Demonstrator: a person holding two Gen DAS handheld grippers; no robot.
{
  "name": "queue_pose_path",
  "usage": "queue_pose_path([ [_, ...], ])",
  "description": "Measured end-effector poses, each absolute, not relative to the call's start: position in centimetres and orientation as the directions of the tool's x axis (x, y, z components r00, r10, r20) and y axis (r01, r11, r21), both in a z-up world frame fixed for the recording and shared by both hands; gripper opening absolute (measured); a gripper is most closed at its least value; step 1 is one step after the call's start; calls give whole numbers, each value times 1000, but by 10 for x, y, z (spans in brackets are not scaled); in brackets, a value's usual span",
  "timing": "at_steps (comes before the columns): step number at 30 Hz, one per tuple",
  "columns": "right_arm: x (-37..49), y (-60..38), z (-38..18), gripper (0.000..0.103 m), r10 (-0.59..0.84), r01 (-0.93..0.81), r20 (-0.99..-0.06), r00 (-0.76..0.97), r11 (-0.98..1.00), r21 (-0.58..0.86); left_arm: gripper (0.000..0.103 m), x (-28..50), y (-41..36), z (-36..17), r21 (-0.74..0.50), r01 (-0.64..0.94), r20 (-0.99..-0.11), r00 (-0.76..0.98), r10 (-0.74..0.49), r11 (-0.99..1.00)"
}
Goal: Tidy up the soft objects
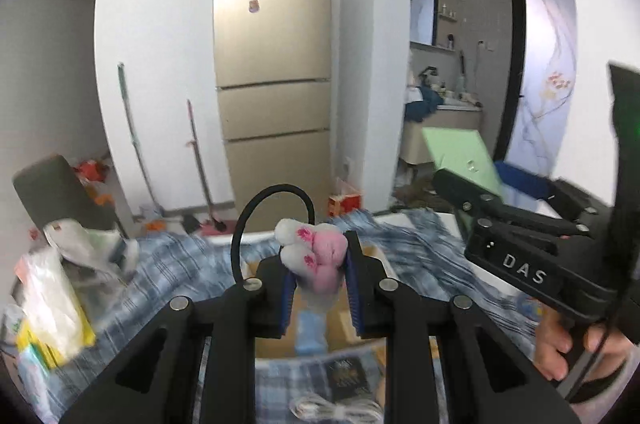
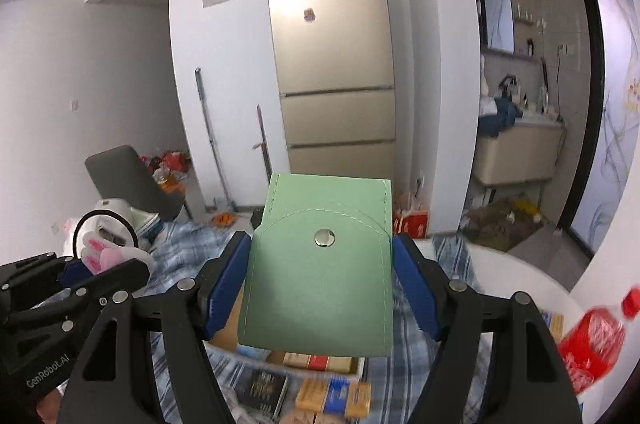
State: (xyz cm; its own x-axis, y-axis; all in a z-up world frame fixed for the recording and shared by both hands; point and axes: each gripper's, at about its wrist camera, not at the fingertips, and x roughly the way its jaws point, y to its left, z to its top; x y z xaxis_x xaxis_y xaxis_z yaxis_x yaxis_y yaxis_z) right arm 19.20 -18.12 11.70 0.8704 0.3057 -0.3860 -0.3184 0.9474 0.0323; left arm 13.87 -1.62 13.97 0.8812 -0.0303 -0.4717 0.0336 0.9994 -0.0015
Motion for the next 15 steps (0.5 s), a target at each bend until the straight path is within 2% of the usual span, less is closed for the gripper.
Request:
queue_pose_path([
  [8,227,-172,116,71,306,-295,-386,870,951,90,24,183,5,131,-48,34,-484,873,-53,998],
  [11,241,-173,101,71,300,-282,-386,872,954,103,24,189,16,116,-80,65,-461,882,-95,995],
  [15,252,-169,70,71,283,-279,-388,877,958,69,24,204,18,92,-38,62,-495,866,-73,997],
])
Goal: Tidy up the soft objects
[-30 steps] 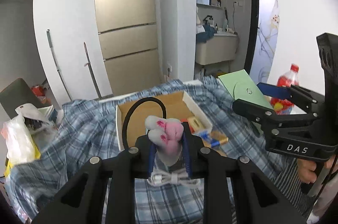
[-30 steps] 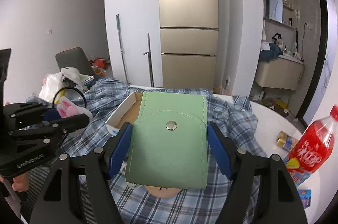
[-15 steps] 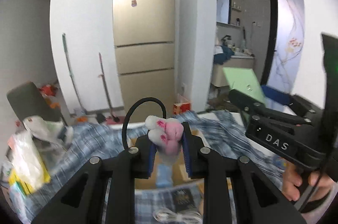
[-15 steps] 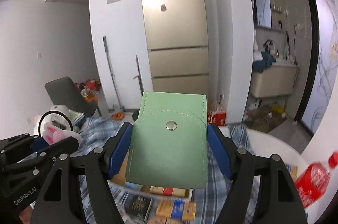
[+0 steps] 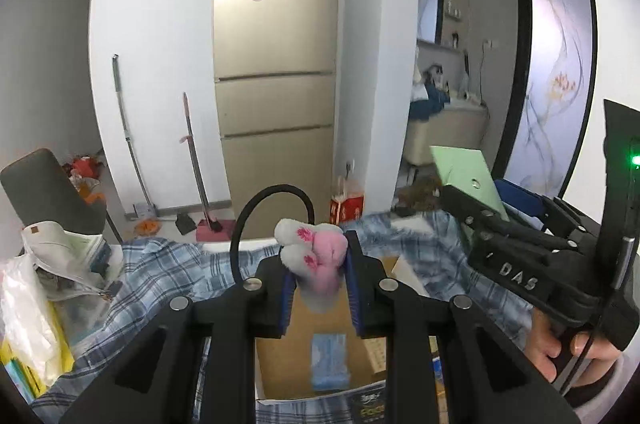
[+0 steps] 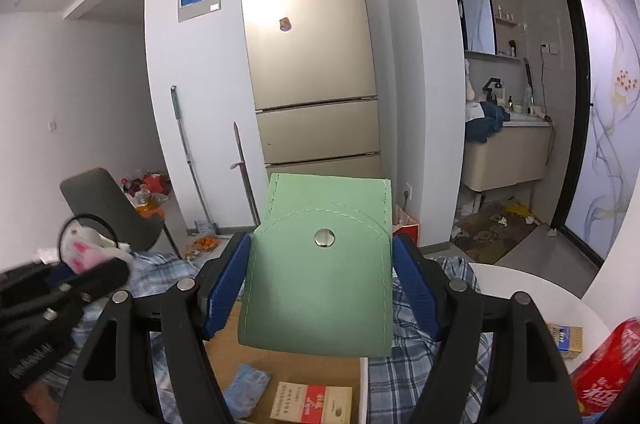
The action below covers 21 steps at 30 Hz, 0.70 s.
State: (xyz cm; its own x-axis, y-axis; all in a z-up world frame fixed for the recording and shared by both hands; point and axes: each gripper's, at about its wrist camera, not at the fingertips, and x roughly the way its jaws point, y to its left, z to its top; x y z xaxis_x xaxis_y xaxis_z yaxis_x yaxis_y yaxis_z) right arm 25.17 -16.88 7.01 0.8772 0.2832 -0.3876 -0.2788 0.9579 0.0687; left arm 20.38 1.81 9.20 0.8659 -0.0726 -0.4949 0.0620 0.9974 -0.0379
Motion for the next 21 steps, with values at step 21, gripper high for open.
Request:
queue_pose_path([
  [21,326,-144,-66,71,300,-329,-702,646,939,99,24,273,25,-30,-12,74,-719,693,-60,997],
])
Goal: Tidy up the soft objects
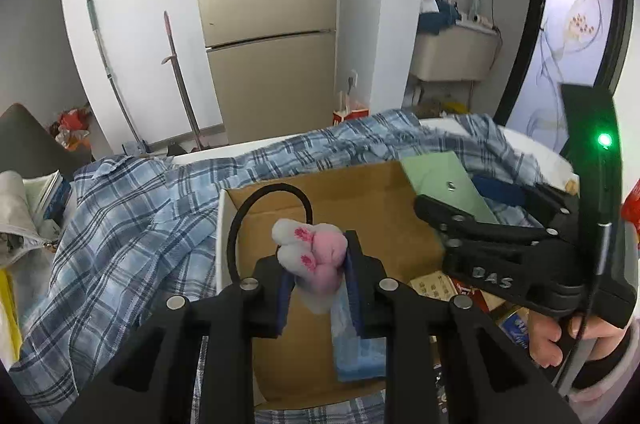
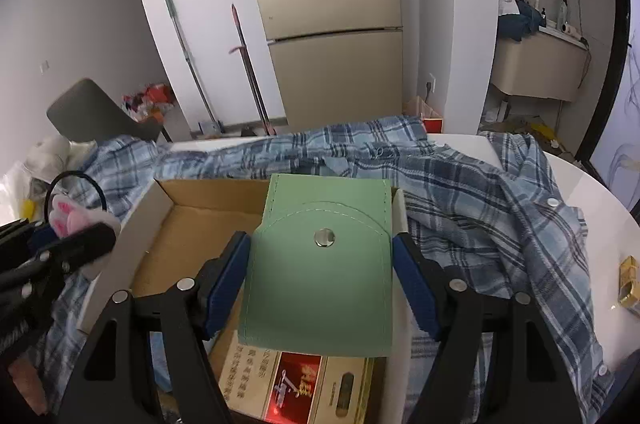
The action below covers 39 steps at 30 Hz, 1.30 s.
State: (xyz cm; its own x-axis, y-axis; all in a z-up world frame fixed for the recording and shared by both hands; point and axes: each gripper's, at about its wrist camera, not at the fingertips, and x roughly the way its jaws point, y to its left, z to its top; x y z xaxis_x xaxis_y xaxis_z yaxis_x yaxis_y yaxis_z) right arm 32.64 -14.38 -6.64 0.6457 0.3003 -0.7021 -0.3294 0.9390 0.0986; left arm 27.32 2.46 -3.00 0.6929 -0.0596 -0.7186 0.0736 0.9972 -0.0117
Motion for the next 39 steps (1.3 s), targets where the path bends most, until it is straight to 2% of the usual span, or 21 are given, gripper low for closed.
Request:
queue_pose_path([
  [14,335,-134,-79,72,311,-337,-730,608,934,118,24,276,30,-36,-15,34,-736,676,-34,999],
  [16,334,-132,-78,77,306,-342,-728,614,934,104,29,276,30,-36,-22,30,-739,672,-37,999],
  [17,333,-132,-78,85,305,-344,-723,620,934,99,39,277,30,-37,-25,26,-743,668,-36,999],
  [18,332,-132,-77,91,308,-345,-717,626,933,101,53,277,31,-37,-24,21,-742,669,-32,999],
  [20,330,-135,-73,92,317,-343,-702,638,933,109,61,277,32,-37,-15,8,-734,679,-16,1000],
  [32,326,-142,-60,92,325,-334,-682,656,934,125,61,270,36,-23,-32,10,-712,701,-30,999],
  [39,319,-149,-43,92,321,-318,-655,684,939,127,61,257,35,2,-41,2,-659,751,-28,999],
])
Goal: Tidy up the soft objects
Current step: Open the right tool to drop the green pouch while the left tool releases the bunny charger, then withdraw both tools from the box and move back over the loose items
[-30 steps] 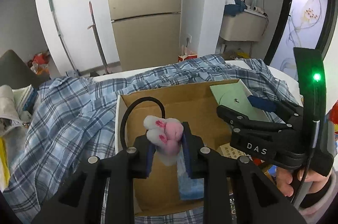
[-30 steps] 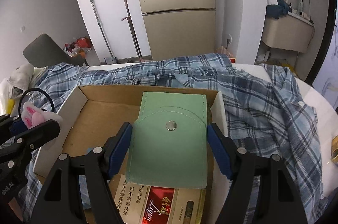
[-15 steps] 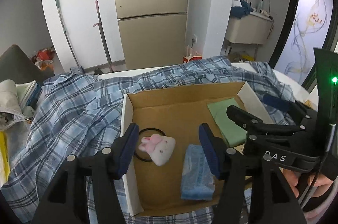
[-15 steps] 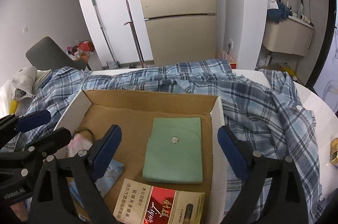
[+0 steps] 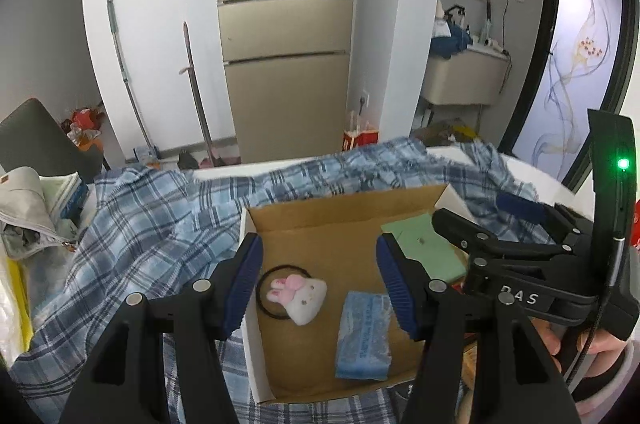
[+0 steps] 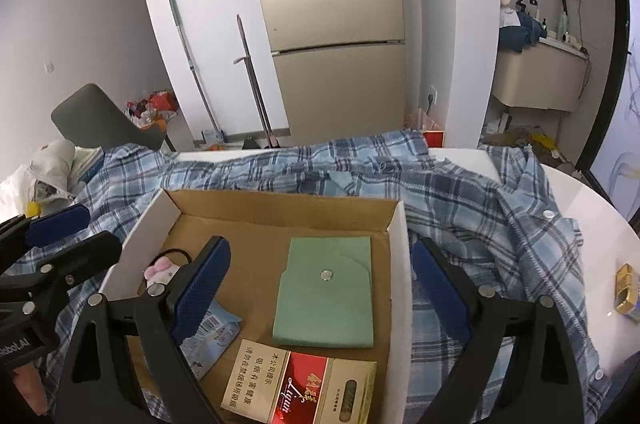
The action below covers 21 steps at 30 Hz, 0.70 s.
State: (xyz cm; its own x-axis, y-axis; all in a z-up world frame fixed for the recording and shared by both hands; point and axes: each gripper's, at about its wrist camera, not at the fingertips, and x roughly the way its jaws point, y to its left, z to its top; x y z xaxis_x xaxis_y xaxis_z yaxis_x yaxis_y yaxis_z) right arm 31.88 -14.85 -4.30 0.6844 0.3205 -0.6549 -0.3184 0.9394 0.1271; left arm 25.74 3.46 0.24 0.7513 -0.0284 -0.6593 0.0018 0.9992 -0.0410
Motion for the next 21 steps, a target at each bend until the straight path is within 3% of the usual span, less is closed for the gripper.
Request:
queue_pose_path([
  [13,252,-184,40,92,318,-315,-551,771,943,103,61,186,7,71,-22,27,-552,833,-34,999],
  [17,218,-188,54,92,329,-340,-518,790,937,77,61,153,0,78,21,28,-518,855,-13,999],
  [21,191,-194,60,92,358,-366,-495,792,927,85,61,121,-1,77,-13,63,-497,866,-61,998],
])
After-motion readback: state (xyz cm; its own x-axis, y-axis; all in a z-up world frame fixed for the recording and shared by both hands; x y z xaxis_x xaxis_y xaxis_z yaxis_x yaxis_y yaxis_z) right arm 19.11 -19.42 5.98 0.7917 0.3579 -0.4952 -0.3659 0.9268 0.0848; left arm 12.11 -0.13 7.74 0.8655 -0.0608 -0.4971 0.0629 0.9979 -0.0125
